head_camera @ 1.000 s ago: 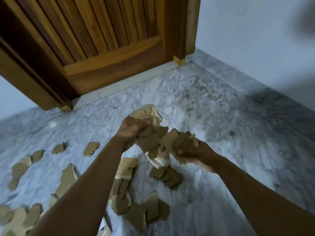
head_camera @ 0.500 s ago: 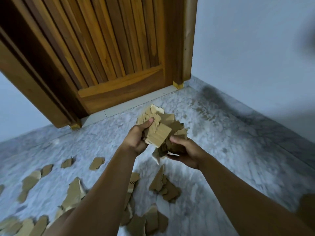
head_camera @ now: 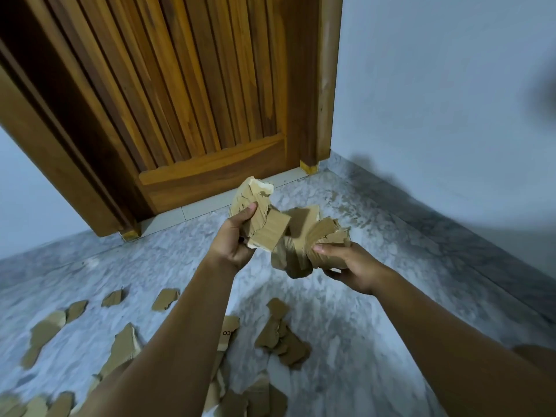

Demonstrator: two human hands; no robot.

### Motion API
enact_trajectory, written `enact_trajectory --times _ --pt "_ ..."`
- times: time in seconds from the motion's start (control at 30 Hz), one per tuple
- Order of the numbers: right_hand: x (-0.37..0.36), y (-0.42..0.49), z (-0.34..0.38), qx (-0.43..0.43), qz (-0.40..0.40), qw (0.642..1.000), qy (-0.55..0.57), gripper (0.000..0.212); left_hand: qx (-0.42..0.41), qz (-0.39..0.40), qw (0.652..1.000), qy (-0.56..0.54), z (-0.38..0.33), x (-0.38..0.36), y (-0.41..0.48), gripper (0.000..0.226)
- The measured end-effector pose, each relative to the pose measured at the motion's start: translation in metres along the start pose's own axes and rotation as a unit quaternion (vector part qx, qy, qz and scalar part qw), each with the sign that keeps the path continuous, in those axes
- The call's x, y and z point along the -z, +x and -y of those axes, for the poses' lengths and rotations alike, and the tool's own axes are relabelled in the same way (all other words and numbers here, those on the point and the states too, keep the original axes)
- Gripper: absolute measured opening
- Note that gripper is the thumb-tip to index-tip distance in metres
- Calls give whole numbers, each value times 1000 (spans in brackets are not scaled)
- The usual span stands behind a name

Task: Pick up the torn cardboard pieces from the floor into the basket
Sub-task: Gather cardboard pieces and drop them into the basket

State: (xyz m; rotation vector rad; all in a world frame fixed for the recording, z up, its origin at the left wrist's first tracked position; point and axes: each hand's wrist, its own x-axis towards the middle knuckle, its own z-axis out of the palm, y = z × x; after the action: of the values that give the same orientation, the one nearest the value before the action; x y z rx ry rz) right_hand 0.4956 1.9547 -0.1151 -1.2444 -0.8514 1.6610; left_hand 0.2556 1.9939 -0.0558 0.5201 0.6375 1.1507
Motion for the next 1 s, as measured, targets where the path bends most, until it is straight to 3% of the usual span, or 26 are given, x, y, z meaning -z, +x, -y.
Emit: enact_trajectory --times 0.1,0.23,0.33,0.43,0.5,0.67,0.77,0.9,1.0 --pt "8 -6 -10 -38 48 998 21 44 -18 26 999 -34 -3 -5 -4 37" --pt "-11 -7 -21 -60 89 984 143 43 -13 47 997 -64 3 -7 -5 24" --pt "-32 -5 -13 -22 81 977 194 36 -12 47 999 -10 9 -2 0 20" --pt "-32 -2 -3 5 36 989 141 27 -22 -20 995 96 2 14 4 19" --pt "-21 0 2 16 14 995 97 25 -18 -59 986 155 -3 27 6 30" --pt "-3 3 15 37 1 997 66 23 -44 -85 976 193 5 27 9 35" --pt "5 4 14 43 -41 998 33 36 -46 -63 966 245 14 22 11 31" --pt "14 5 7 38 -69 997 -1 59 46 -13 938 344 28 18 10 29" --pt "17 0 2 29 -81 996 -27 42 75 5 906 417 47 10 14 31"
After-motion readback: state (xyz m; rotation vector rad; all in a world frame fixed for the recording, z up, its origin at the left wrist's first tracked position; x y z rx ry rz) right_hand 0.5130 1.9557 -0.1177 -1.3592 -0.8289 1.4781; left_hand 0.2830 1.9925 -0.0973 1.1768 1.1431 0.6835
